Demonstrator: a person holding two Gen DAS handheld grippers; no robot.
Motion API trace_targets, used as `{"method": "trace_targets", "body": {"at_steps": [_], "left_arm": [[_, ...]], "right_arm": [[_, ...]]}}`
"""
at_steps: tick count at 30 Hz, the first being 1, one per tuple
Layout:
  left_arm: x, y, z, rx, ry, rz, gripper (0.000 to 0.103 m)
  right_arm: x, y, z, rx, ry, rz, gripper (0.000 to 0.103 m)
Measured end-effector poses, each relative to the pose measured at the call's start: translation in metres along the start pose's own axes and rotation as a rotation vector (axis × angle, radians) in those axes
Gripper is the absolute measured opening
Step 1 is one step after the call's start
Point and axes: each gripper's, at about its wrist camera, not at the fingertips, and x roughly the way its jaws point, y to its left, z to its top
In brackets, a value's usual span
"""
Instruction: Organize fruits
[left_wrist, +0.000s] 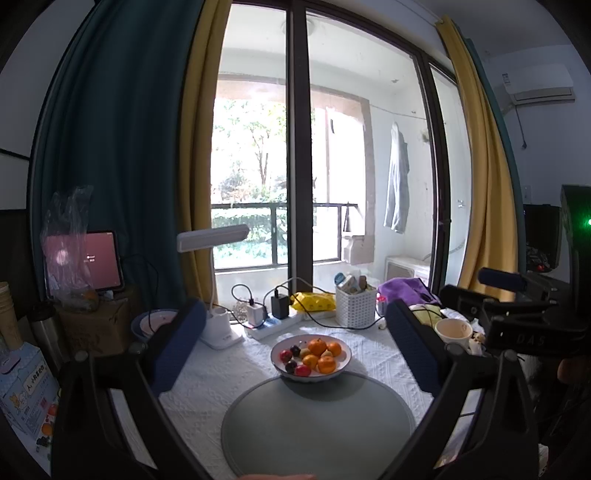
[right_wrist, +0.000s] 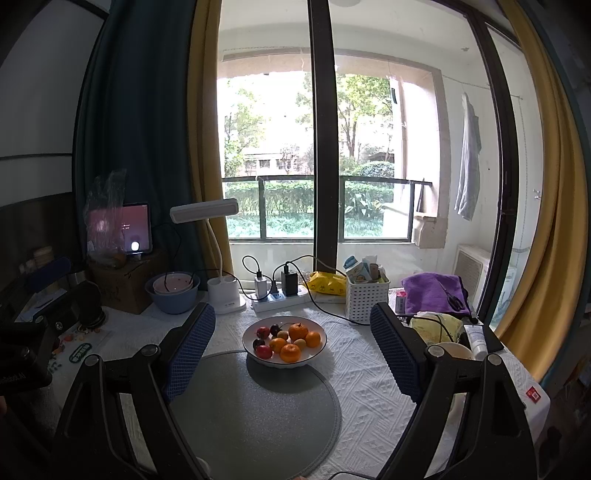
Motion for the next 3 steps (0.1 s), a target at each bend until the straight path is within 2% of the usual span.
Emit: {"method": "trace_targets", "body": {"at_steps": [3], "left_arm": [[0.0002, 0.0011, -0.0002, -0.005, 0.002, -0.008, 0.099]], "right_arm": [[0.0001, 0.0003, 0.0001, 0.000, 0.002, 0.002, 0.088]]}}
